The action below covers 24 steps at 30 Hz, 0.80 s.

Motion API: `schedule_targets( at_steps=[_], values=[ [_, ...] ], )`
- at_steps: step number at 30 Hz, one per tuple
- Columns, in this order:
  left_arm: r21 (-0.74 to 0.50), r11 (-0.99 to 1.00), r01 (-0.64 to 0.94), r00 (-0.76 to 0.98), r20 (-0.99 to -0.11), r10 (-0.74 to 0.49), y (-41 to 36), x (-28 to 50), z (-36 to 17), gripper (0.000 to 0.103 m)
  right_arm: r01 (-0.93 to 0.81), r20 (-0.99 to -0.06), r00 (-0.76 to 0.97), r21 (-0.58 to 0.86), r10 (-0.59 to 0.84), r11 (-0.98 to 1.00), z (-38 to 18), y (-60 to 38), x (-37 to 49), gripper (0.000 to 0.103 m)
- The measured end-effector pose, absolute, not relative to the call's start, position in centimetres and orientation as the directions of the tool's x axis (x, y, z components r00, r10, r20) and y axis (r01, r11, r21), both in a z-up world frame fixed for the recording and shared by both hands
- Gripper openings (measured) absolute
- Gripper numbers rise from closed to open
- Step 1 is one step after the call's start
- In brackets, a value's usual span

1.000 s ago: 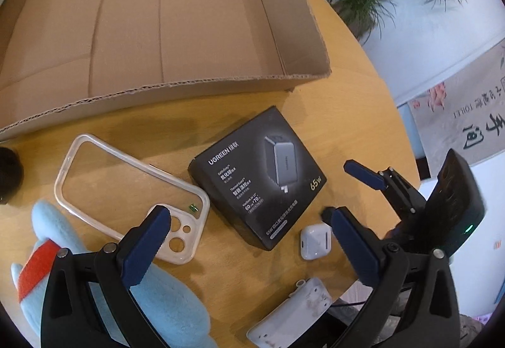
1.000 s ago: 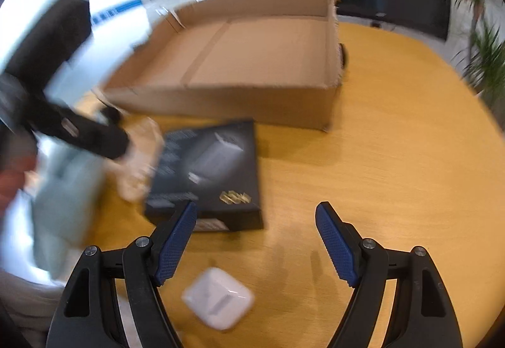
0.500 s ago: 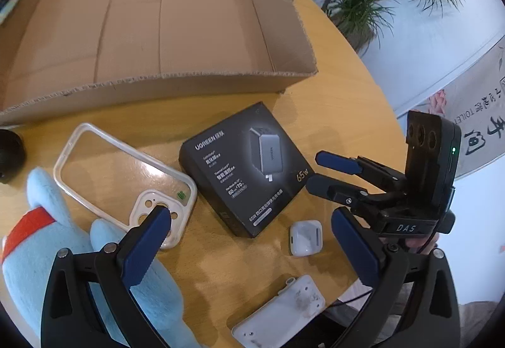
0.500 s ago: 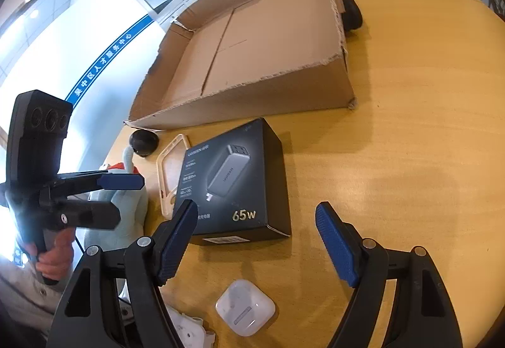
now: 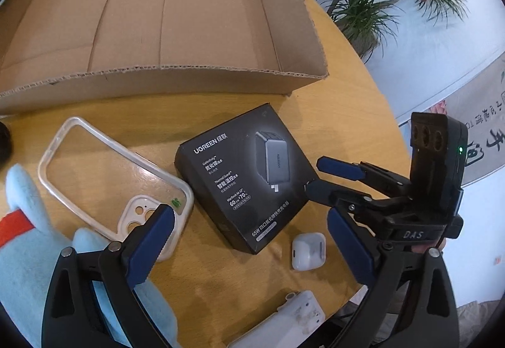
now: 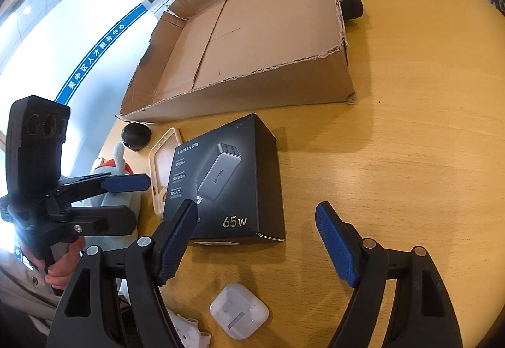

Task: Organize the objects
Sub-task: 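Close the right tool fingers around the black charger box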

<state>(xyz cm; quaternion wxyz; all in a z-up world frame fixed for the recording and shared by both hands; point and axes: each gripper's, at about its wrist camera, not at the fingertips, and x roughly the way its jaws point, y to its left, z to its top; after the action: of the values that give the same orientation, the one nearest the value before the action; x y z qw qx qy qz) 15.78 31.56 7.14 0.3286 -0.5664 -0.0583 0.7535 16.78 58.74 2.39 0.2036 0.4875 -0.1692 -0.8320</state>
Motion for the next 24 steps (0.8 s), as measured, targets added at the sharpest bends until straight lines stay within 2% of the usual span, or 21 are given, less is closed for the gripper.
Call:
schedule_targets(
  at_steps=[4,9,13,19,24],
  values=[
    [-0.493,-0.763,-0.418,-0.142,-0.794,0.591,31.2,15.5,7.0,0.098,0.167,-0.745,-0.436,0.484,-0.505,-0.859,2.1,58.7,16.6,0.077],
    [-0.504,-0.755,-0.419,-0.133,-0.789,0.600,31.4,15.3,6.8,0.098,0.170,-0.732,-0.433,0.507,-0.526,-0.845,1.6,58.5,16.5,0.067],
    [-0.507,-0.760,-0.407,-0.123,-0.793,0.596,31.5,15.1,6.3,0.098,0.170,-0.739,-0.411,0.514,-0.534,-0.841,1.1,57.7,16.4,0.054],
    [-0.520,-0.751,-0.408,-0.100,-0.792,0.602,31.9,14.9,5.9,0.098,0.187,-0.720,-0.404,0.539,-0.564,-0.822,1.0,57.2,17.9,0.043],
    [-0.529,-0.748,-0.402,-0.095,-0.788,0.609,32.1,14.7,5.7,0.097,0.169,-0.710,-0.419,0.552,-0.566,-0.816,0.6,57.8,18.6,0.043]
  ],
)
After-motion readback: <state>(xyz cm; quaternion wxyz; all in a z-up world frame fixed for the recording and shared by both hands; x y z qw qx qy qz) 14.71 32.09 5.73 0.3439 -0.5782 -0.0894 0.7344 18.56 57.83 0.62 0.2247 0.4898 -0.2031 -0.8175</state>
